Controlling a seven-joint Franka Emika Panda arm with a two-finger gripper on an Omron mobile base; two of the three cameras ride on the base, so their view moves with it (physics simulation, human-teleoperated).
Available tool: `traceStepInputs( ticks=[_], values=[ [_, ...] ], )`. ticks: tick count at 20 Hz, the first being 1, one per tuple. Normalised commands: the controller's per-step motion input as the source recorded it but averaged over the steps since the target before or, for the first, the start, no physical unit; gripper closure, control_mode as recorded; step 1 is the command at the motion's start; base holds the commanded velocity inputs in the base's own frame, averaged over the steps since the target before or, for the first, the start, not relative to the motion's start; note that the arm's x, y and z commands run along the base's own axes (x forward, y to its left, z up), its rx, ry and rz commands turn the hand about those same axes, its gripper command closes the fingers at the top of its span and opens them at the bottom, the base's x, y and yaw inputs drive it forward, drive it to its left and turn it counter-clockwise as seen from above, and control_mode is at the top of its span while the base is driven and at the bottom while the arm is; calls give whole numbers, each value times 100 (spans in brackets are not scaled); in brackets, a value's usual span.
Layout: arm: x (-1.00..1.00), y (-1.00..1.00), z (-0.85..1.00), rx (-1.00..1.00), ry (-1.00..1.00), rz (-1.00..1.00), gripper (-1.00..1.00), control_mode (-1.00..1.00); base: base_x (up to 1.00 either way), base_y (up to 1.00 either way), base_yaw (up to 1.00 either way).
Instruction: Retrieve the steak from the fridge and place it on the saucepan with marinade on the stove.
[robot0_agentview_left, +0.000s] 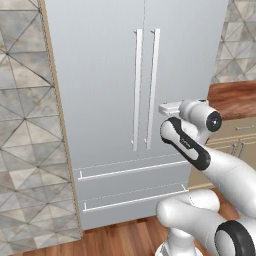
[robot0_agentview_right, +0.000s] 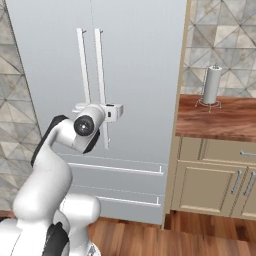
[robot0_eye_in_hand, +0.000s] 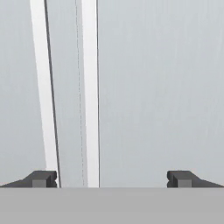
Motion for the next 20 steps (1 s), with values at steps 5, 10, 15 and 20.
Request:
traceStepInputs(
  ticks=[5,10,15,20],
  values=[
    [8,10,23,0,-4,0,-100,-100,0,0,0],
    [1,6,37,1,-4,0,-100,-100,0,0,0],
    [8,0,59,2,0,0,-100,-100,0,0,0],
    [2,2,58,0,0,0,-100,-100,0,0,0]
  ],
)
